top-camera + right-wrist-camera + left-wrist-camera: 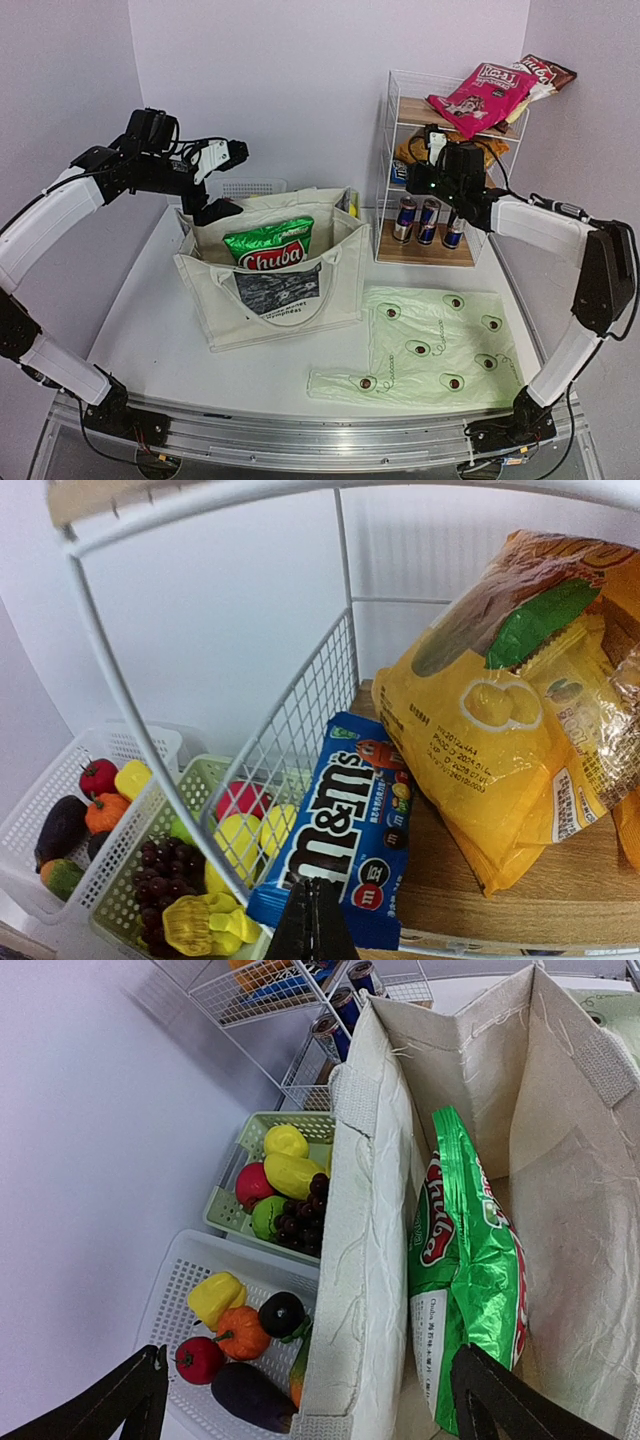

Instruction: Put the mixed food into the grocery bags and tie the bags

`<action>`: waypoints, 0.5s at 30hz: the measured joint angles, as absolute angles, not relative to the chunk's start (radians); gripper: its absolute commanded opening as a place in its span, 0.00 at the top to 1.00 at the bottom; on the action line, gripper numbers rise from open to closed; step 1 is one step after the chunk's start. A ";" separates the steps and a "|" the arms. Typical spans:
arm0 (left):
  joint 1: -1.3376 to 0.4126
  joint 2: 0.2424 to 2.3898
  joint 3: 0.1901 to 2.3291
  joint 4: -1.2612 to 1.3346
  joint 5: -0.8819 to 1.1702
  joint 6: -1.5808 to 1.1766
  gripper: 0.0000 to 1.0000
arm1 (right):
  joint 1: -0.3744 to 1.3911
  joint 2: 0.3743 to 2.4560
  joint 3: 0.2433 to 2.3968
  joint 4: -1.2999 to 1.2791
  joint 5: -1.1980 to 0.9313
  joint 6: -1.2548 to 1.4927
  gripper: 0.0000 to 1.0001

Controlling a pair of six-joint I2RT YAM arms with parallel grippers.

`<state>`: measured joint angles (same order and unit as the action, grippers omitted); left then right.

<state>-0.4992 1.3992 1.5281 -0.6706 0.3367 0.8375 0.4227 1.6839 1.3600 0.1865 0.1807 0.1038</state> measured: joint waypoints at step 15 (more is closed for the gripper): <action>-0.499 1.394 1.522 -0.669 0.338 0.838 0.01 | 0.418 1.693 1.394 0.156 0.161 0.115 0.59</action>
